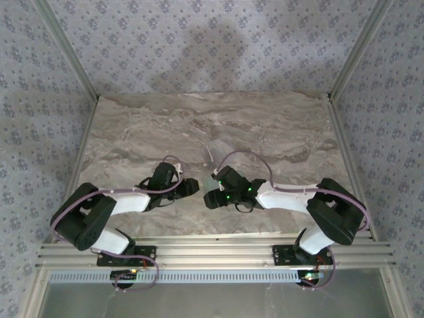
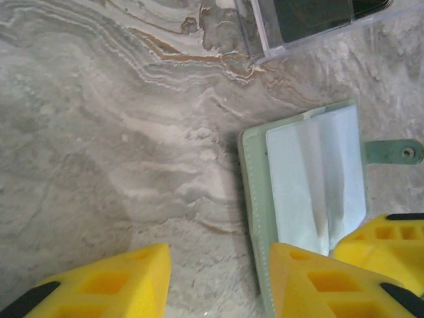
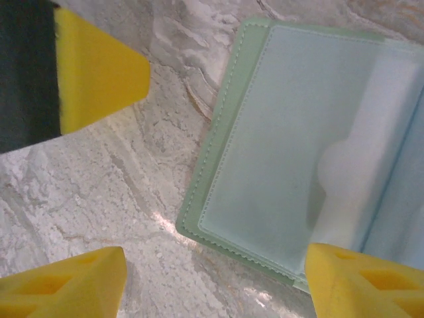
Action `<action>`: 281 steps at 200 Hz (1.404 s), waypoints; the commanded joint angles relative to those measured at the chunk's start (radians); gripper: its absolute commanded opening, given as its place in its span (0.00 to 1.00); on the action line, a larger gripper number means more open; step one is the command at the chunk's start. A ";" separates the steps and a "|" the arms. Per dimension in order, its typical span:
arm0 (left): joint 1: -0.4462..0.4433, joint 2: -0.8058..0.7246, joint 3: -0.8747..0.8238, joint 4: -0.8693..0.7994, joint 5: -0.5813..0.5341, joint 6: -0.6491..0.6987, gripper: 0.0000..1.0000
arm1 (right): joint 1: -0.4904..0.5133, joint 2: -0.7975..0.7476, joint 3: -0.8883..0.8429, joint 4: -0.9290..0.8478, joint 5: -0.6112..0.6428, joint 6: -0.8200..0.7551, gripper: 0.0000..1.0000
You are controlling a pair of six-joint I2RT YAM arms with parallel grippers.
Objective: Put the credit cards into the card holder
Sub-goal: Flip over the card slot in the card holder, then pick up the credit card from the storage box.
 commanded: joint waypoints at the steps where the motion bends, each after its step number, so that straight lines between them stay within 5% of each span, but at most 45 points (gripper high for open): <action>1: -0.019 -0.026 0.046 -0.117 -0.027 0.050 0.44 | -0.016 -0.052 0.031 -0.070 0.045 -0.013 0.70; 70: -0.096 0.048 0.179 -0.163 -0.058 0.070 0.40 | -0.095 -0.013 0.044 -0.185 0.250 0.068 0.33; 130: -0.078 0.088 0.217 -0.162 -0.066 0.075 0.40 | -0.087 0.101 -0.011 -0.132 0.285 0.108 0.33; 178: -0.023 0.128 0.220 -0.113 -0.026 0.051 0.40 | -0.011 0.019 -0.015 -0.202 0.367 0.156 0.39; 235: 0.013 0.130 0.203 -0.070 0.009 0.022 0.40 | -0.037 -0.042 0.171 -0.324 0.345 0.024 0.56; 281: 0.021 0.154 0.166 0.008 0.016 -0.003 0.40 | -0.120 0.124 0.438 -0.379 0.220 -0.095 0.63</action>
